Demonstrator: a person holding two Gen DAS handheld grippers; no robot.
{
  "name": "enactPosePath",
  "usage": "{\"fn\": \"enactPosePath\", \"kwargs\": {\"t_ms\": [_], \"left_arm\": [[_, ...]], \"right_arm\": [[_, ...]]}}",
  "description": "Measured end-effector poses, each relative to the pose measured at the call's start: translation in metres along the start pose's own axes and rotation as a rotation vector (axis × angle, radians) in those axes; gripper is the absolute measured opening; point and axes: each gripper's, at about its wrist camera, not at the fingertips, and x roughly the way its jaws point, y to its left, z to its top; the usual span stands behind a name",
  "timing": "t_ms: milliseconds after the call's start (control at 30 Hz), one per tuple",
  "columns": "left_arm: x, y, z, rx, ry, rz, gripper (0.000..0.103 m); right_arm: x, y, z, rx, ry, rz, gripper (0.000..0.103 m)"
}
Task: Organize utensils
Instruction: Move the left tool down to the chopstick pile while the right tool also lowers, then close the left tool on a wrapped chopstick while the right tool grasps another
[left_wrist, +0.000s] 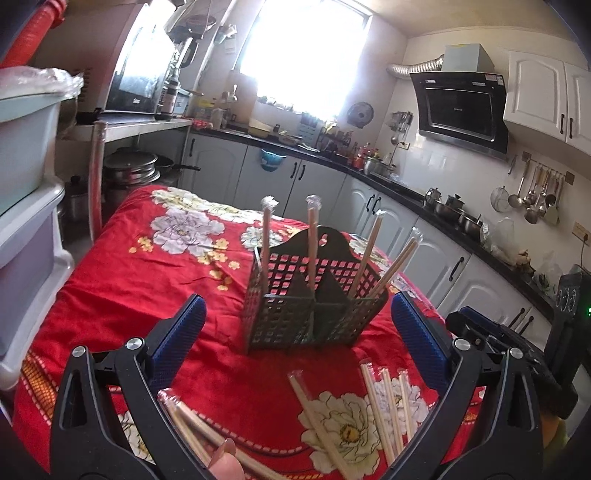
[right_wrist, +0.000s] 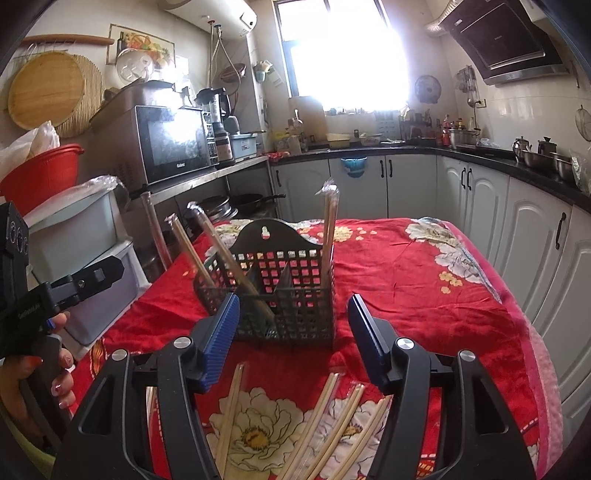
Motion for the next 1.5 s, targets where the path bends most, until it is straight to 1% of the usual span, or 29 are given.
{"fn": "enactPosePath", "kwargs": {"t_ms": [367,467,667,1067,1133,1167,1233,1267,1333,1367,1400,1433,1500], "left_arm": [[-0.007,0.024,-0.023,-0.038,0.051,0.034,0.092],[-0.009,0.028,-0.030,-0.035,0.070,0.042,0.092],[-0.010,0.043,-0.044,-0.029,0.127,0.075,0.092],[-0.003,0.069,-0.078,-0.080,0.261,0.124,0.092],[-0.001,0.072,-0.082,-0.088,0.284,0.128,0.087],[0.000,0.075,-0.084,-0.099,0.298,0.132,0.078],[0.002,0.078,-0.088,-0.110,0.322,0.138,0.065],[0.004,0.079,-0.090,-0.116,0.337,0.139,0.062],[0.010,0.083,-0.094,-0.135,0.374,0.131,0.047],[0.013,0.085,-0.096,-0.147,0.391,0.127,0.043],[0.016,0.088,-0.099,-0.156,0.413,0.132,0.036],[0.021,0.091,-0.101,-0.166,0.432,0.138,0.034],[0.027,0.094,-0.107,-0.183,0.459,0.145,0.034]], "right_arm": [[0.005,0.010,-0.021,-0.016,0.062,0.010,0.059],[0.008,0.011,-0.025,-0.015,0.083,0.011,0.059],[0.015,0.015,-0.035,-0.019,0.122,0.015,0.059],[0.030,0.024,-0.047,-0.035,0.184,0.033,0.059],[0.031,0.024,-0.048,-0.032,0.193,0.037,0.059],[0.031,0.023,-0.049,-0.034,0.198,0.036,0.059],[0.033,0.021,-0.051,-0.034,0.216,0.034,0.059],[0.035,0.020,-0.053,-0.031,0.225,0.031,0.058],[0.036,0.016,-0.054,-0.026,0.235,0.028,0.058],[0.037,0.013,-0.054,-0.017,0.234,0.027,0.058],[0.038,0.011,-0.054,-0.012,0.237,0.026,0.055],[0.040,0.008,-0.055,-0.006,0.246,0.020,0.054],[0.044,0.002,-0.057,0.003,0.265,0.011,0.049]]}}
